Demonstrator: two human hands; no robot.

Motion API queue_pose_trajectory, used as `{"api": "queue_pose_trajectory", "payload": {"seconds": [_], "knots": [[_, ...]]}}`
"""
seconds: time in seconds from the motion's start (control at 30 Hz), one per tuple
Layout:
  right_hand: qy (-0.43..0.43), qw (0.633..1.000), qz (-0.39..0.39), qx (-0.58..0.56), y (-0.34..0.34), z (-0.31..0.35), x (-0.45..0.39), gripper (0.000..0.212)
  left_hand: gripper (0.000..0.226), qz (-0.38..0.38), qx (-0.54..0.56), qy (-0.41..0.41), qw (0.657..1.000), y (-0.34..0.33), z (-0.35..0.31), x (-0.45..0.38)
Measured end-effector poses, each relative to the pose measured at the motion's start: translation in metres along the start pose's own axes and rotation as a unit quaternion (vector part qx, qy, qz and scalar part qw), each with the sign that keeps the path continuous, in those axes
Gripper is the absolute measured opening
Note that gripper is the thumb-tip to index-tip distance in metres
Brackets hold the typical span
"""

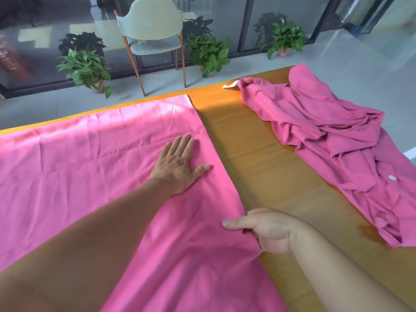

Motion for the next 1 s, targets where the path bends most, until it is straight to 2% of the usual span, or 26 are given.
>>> {"api": "queue_pose_trajectory", "payload": {"seconds": [0.1,0.2,0.27,0.33,0.4,0.5,0.7,0.87,1.0], "knots": [[0.001,0.999,0.0,0.047,-0.001,-0.01,0.012,0.05,0.096,0.041,0.013,0.011,0.999,0.005,-0.001,-0.001],[0.008,0.997,-0.006,0.075,-0.001,-0.017,0.017,0.056,0.076,-0.042,0.056,0.023,0.997,0.024,-0.015,0.014],[0.01,0.997,-0.01,0.081,0.0,-0.02,0.017,0.047,0.068,-0.083,0.101,0.015,0.991,0.033,-0.035,0.037],[0.012,0.995,-0.015,0.102,0.002,-0.022,0.019,0.042,0.068,-0.062,0.111,0.007,0.992,0.028,-0.052,0.059],[0.015,0.991,-0.018,0.133,0.005,-0.025,0.022,0.043,0.076,-0.016,0.065,0.007,0.998,0.014,-0.056,0.071],[0.024,0.986,-0.022,0.161,0.015,-0.031,0.025,0.044,0.084,-0.003,-0.002,-0.001,1.0,0.002,-0.052,0.071],[0.062,0.995,-0.015,0.082,0.029,-0.04,0.033,0.026,0.079,0.042,-0.025,0.011,0.999,0.002,-0.055,0.061],[0.063,0.992,0.032,0.105,0.026,-0.054,0.045,0.035,0.073,-0.01,0.012,0.004,1.0,0.017,-0.099,0.088],[0.062,0.987,0.053,0.14,0.028,-0.066,0.052,0.026,0.076,0.029,-0.016,-0.004,0.999,-0.002,-0.113,0.108]]}}
Point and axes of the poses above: each hand's wrist, its own x-axis away from the middle knuckle, its own y-axis out of the back of the hand, z = x × y, the point moved 6 cm from there along -x, towards the middle knuckle, and after that the axes turned 14 degrees about -z, right-handed, at the moved point
